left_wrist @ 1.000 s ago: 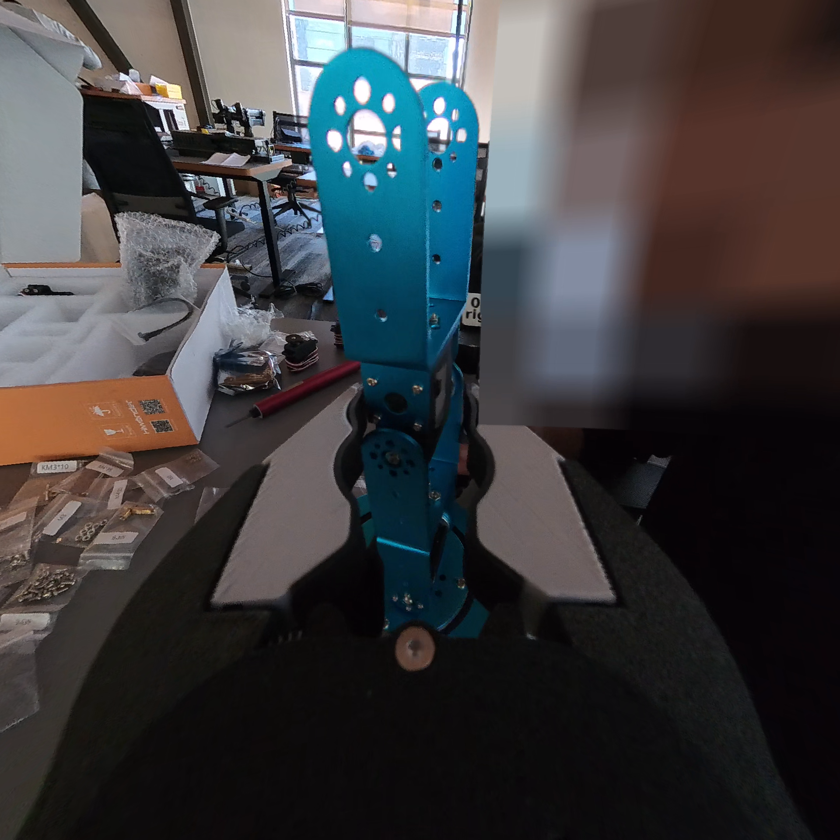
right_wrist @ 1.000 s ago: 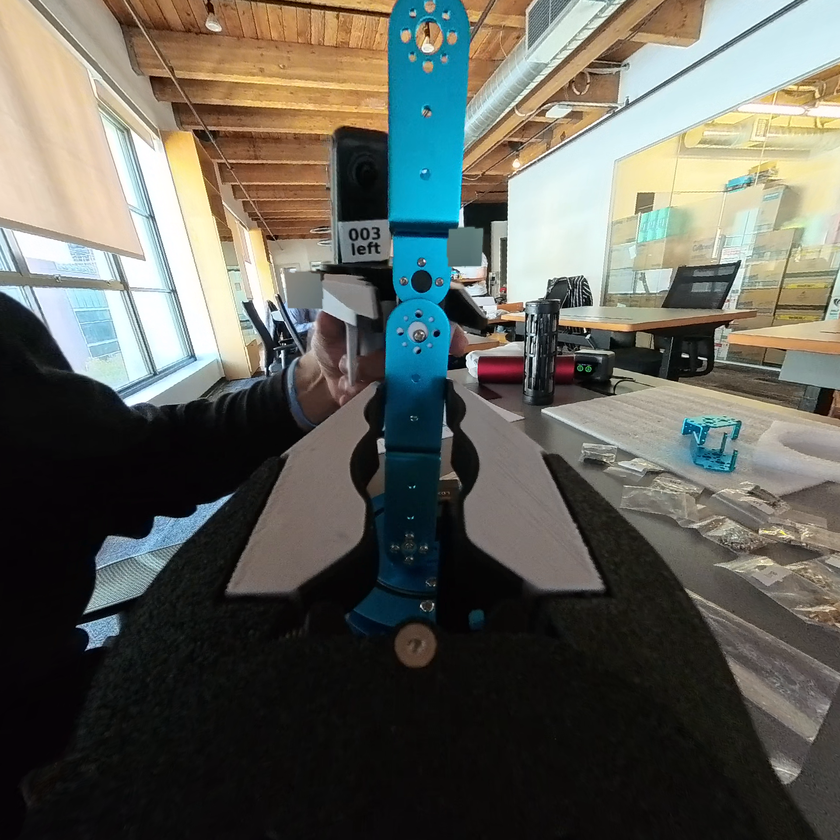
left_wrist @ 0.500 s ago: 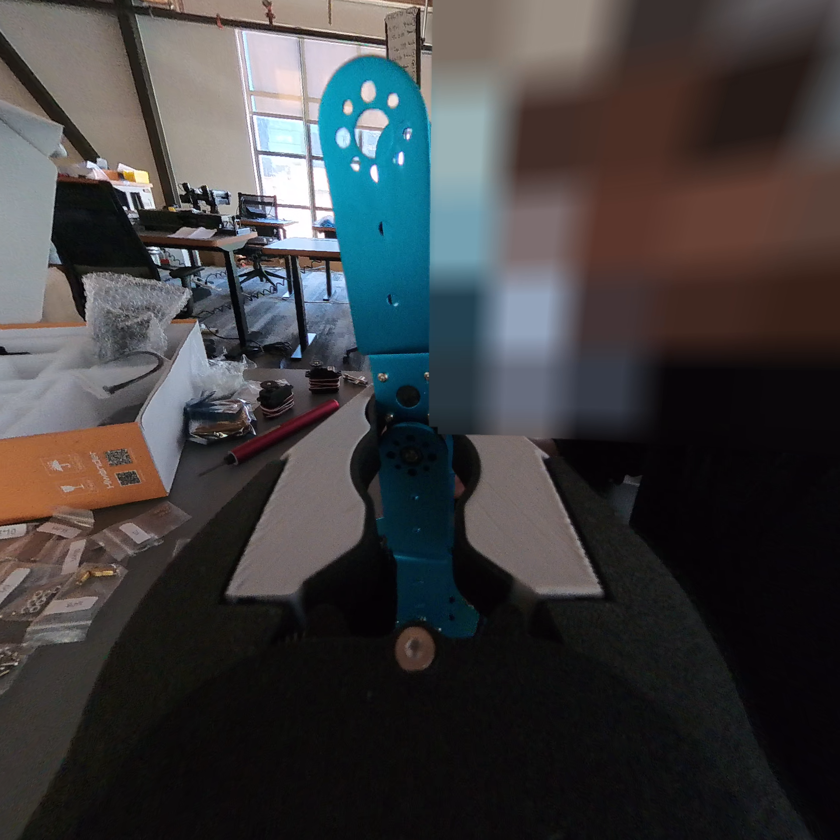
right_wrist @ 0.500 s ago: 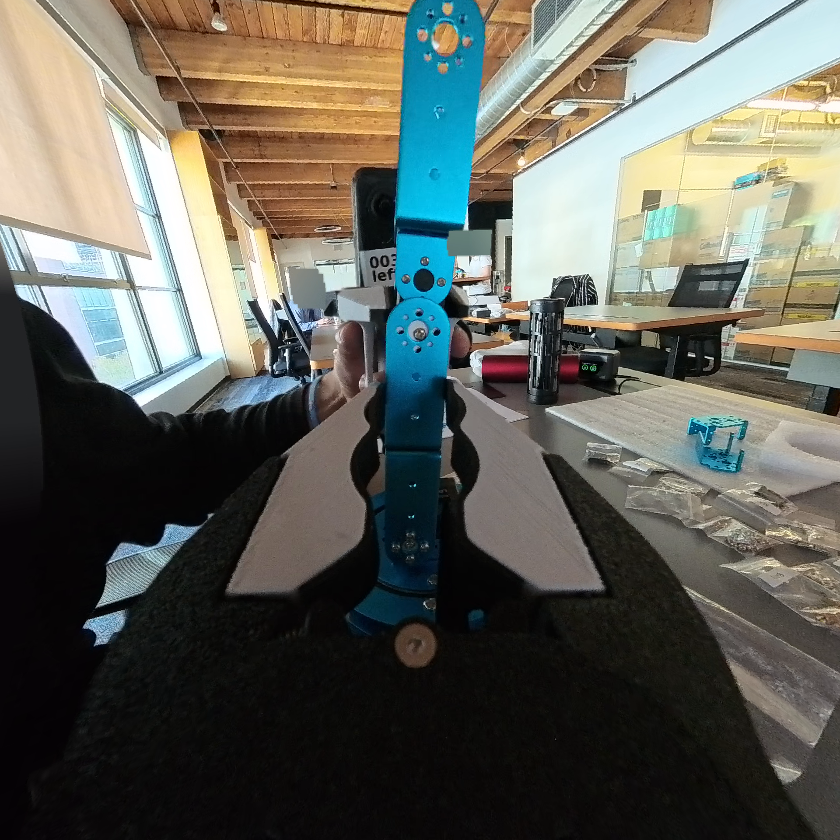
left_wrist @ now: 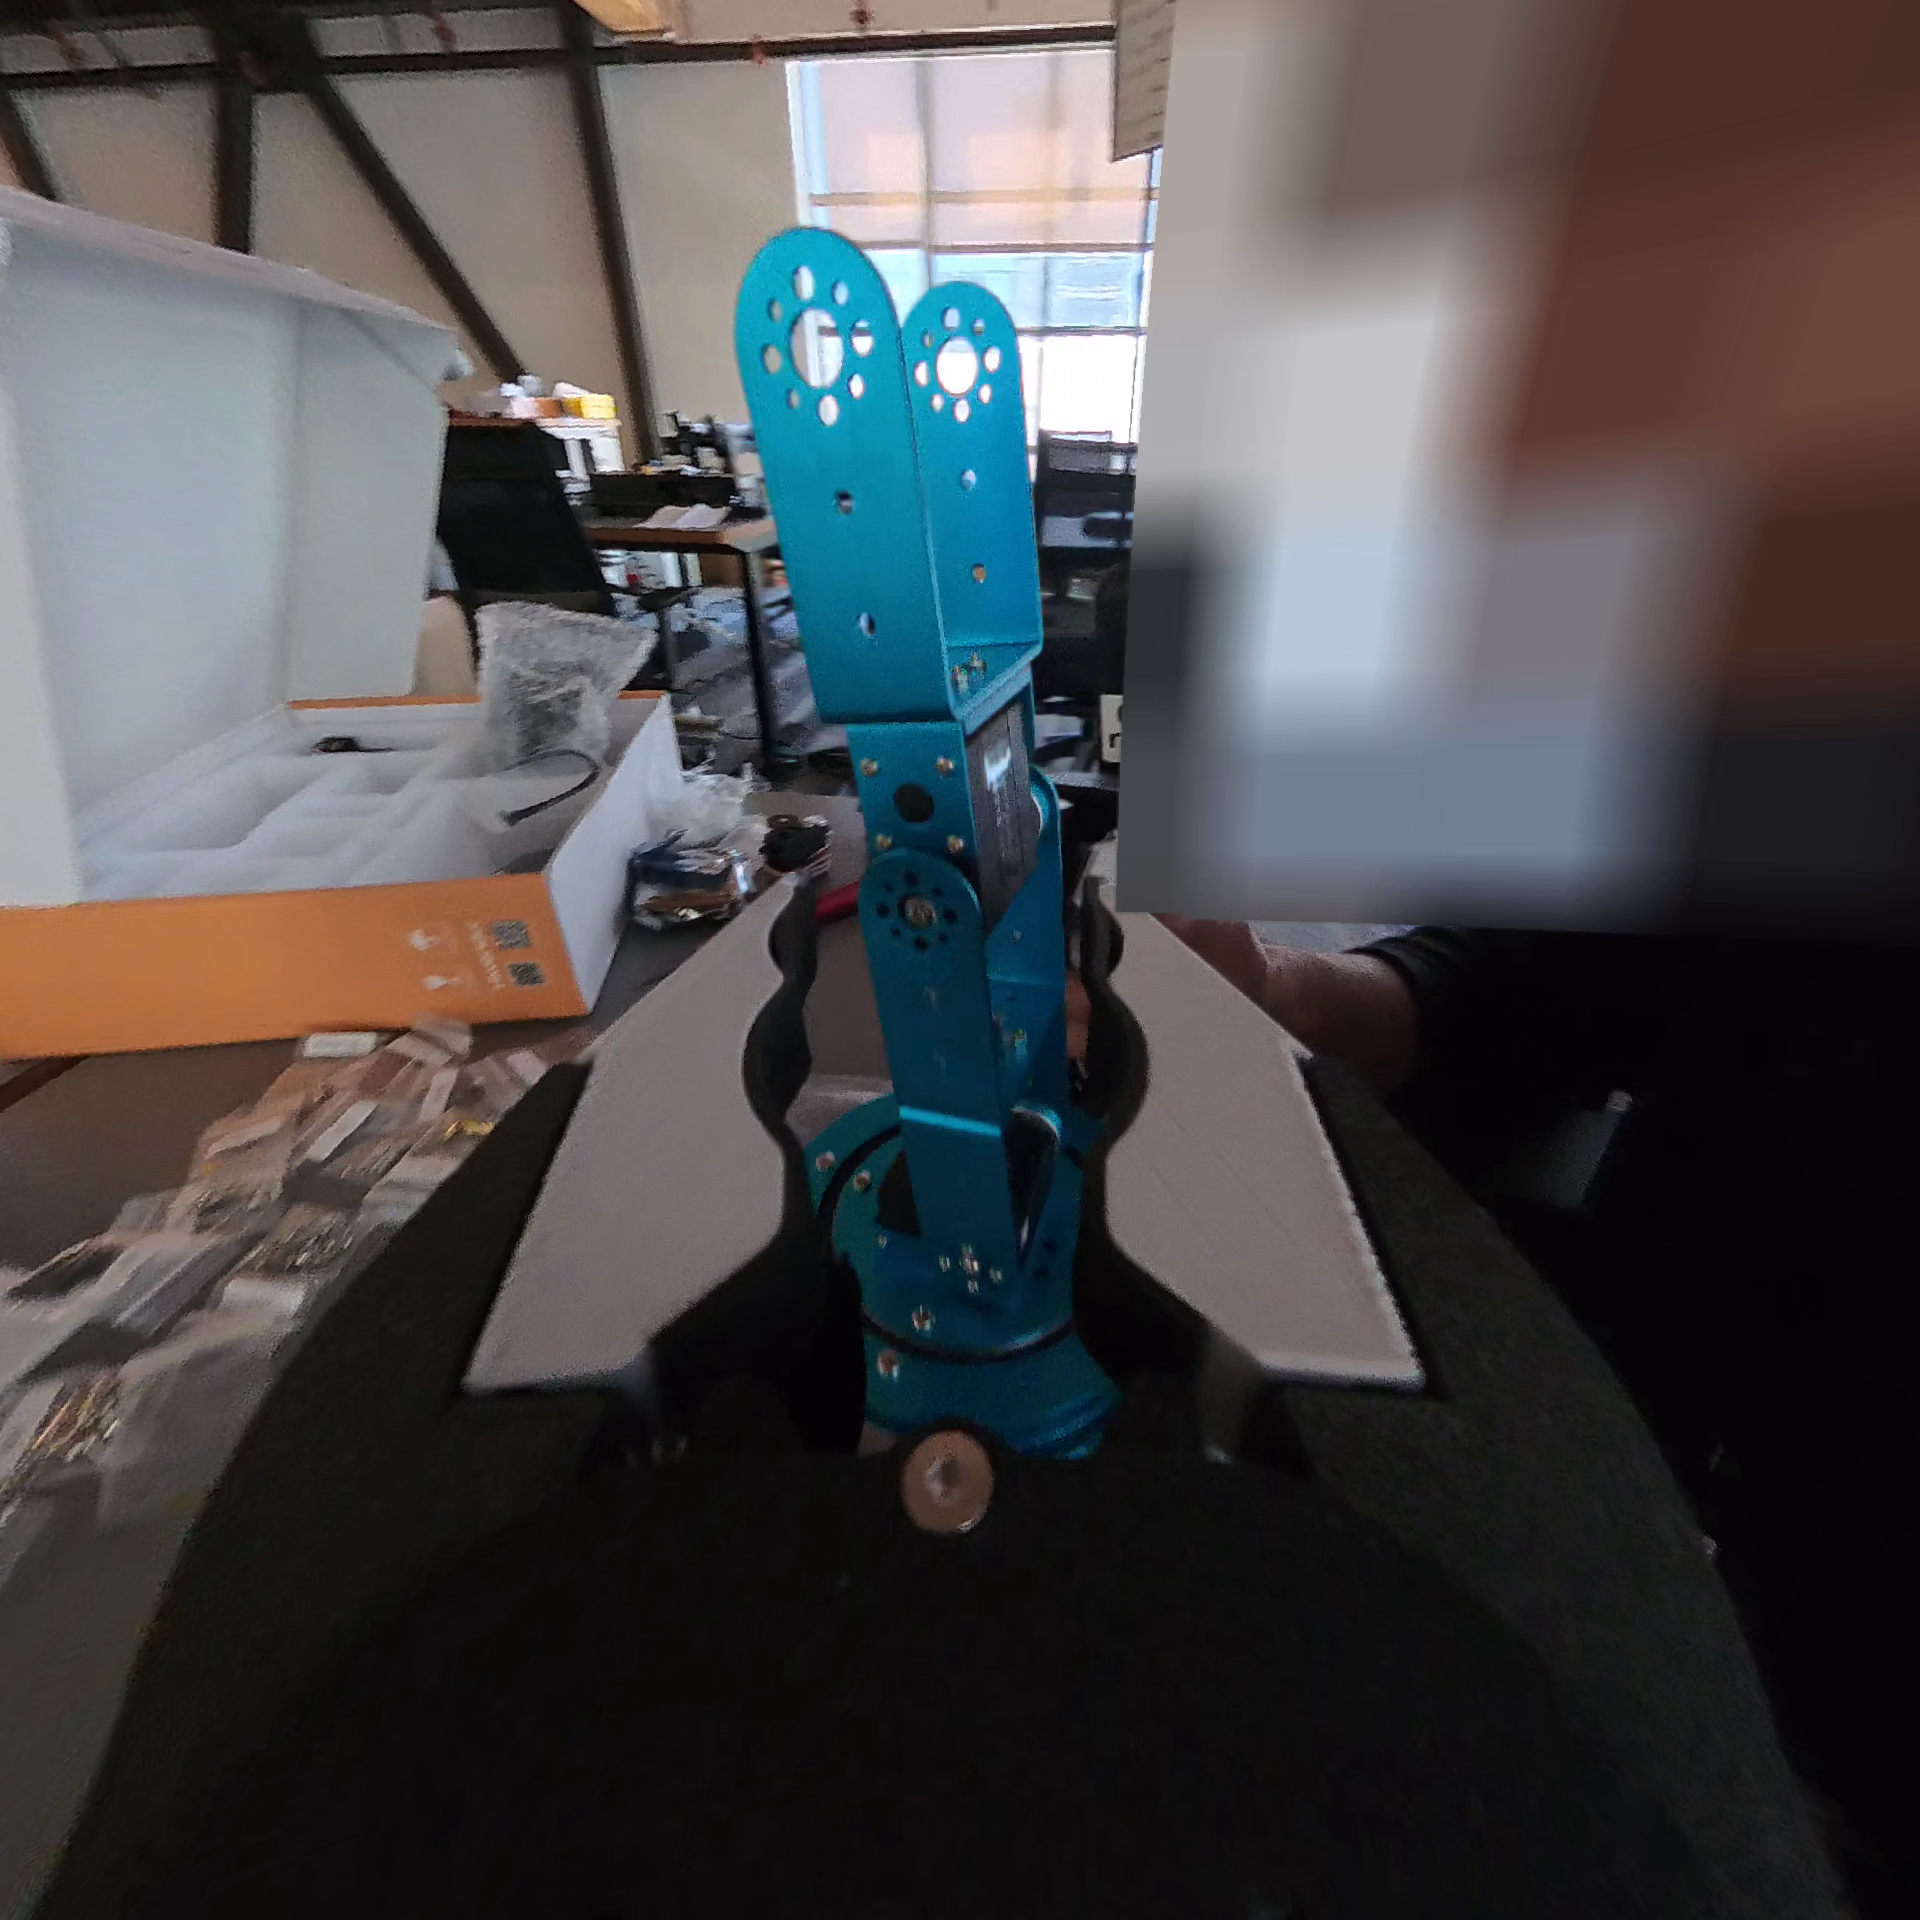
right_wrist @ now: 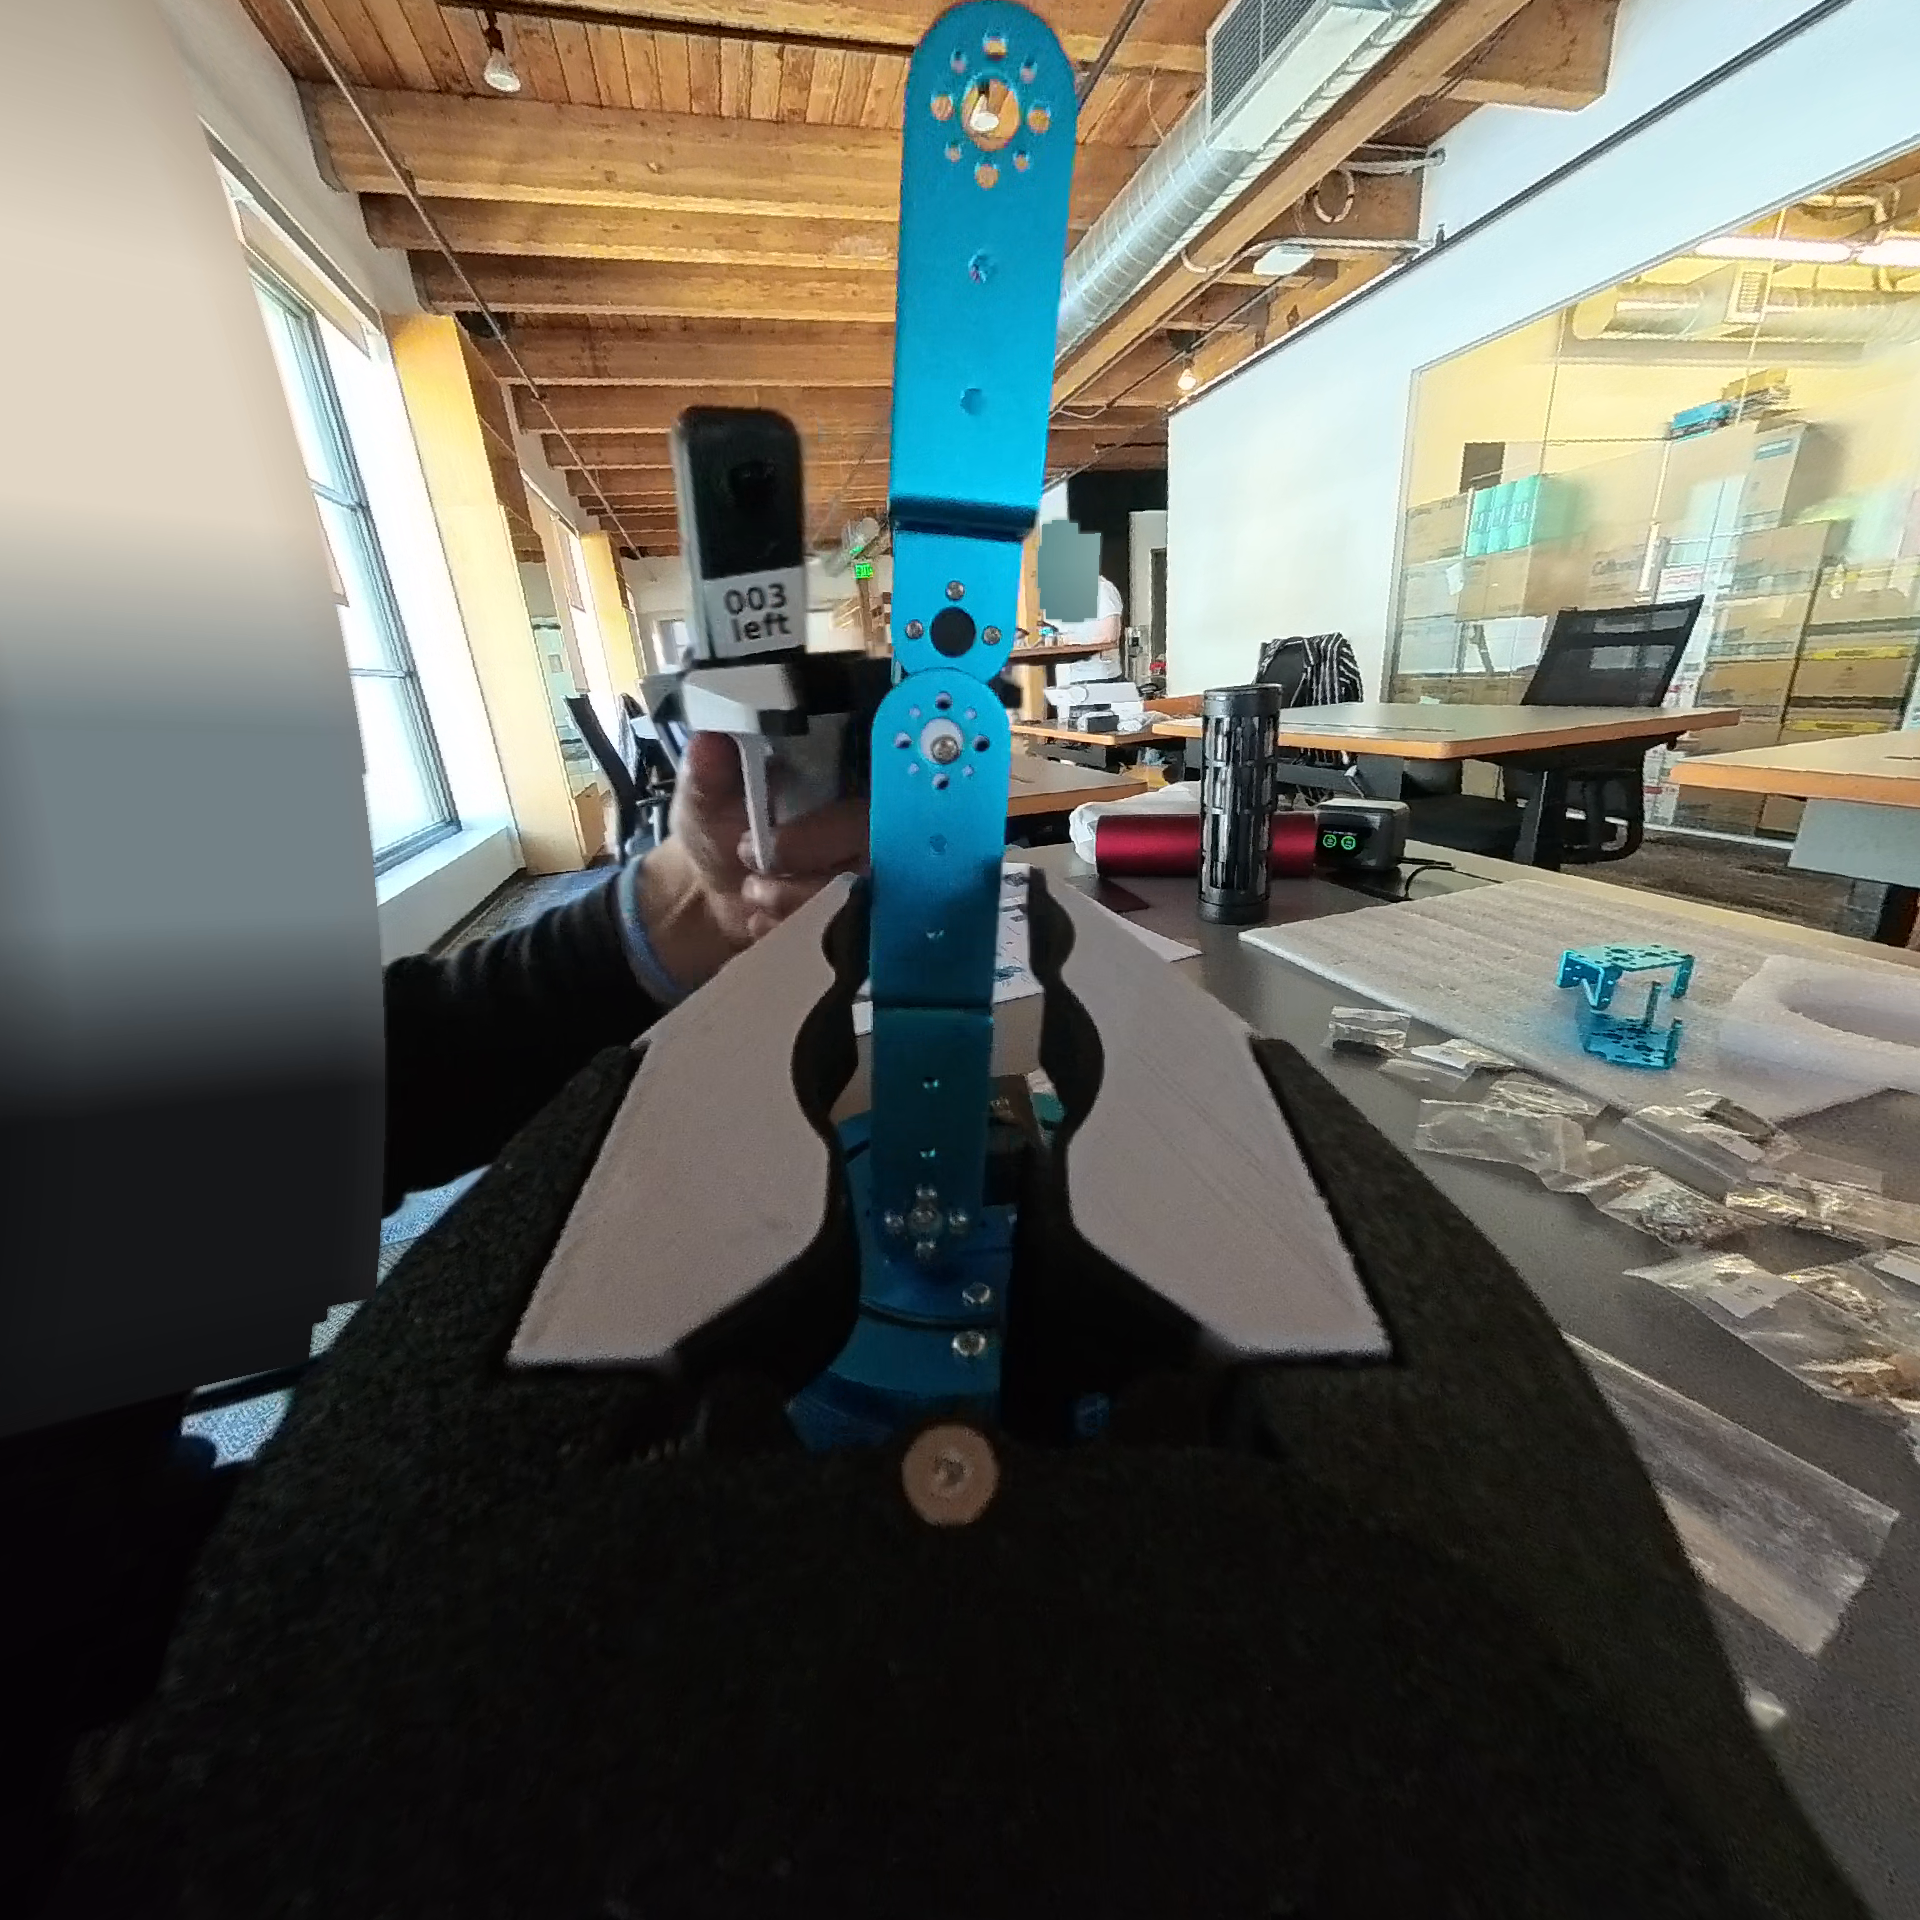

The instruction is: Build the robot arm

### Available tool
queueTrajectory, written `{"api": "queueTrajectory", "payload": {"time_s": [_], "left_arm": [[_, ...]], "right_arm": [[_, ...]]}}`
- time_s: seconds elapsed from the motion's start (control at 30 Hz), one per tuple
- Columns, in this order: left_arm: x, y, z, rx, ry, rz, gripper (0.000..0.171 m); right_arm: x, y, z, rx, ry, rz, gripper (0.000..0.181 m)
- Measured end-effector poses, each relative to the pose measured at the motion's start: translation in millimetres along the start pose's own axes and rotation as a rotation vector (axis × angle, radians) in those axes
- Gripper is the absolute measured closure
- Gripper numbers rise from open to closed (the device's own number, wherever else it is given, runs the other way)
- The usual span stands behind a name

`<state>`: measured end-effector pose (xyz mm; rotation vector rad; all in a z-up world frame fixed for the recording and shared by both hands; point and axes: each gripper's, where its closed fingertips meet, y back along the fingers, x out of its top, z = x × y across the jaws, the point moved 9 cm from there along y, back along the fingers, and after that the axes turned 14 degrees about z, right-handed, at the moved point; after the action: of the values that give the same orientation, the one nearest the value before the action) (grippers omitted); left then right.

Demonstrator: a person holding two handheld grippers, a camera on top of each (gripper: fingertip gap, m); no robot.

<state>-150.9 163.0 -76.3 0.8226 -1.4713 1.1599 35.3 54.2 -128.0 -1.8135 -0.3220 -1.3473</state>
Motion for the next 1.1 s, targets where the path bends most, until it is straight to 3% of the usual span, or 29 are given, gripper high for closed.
{"api": "queueTrajectory", "payload": {"time_s": [0.2,0.3,0.37,0.5,0.6,0.7,0.8,1.0,1.1], "left_arm": [[-6,57,28,0.318,-0.004,-0.042,0.123],[-19,91,30,0.594,-0.032,-0.164,0.127],[-29,108,30,0.697,-0.015,-0.254,0.127],[-59,113,46,0.571,0.060,-0.385,0.125],[-74,106,55,0.490,0.029,-0.456,0.109],[-77,76,55,0.332,0.099,-0.371,0.096],[-87,49,39,0.261,0.005,-0.461,0.084],[-106,24,17,0.124,-0.018,-0.569,0.077],[-114,15,15,0.103,-0.043,-0.577,0.067]], "right_arm": [[21,32,16,-0.094,0.042,-0.060,0.152],[25,42,32,-0.167,0.062,-0.240,0.149],[19,39,42,-0.168,0.063,-0.406,0.147],[-2,27,23,0.077,-0.096,-0.582,0.107],[-21,17,12,0.068,-0.039,-0.658,0.084],[-36,8,1,0.050,-0.035,-0.672,0.064],[-46,4,-2,0.027,0.018,-0.750,0.051],[-61,5,2,0.006,0.064,-0.864,0.047],[-72,3,4,0.034,0.045,-0.873,0.055]]}}
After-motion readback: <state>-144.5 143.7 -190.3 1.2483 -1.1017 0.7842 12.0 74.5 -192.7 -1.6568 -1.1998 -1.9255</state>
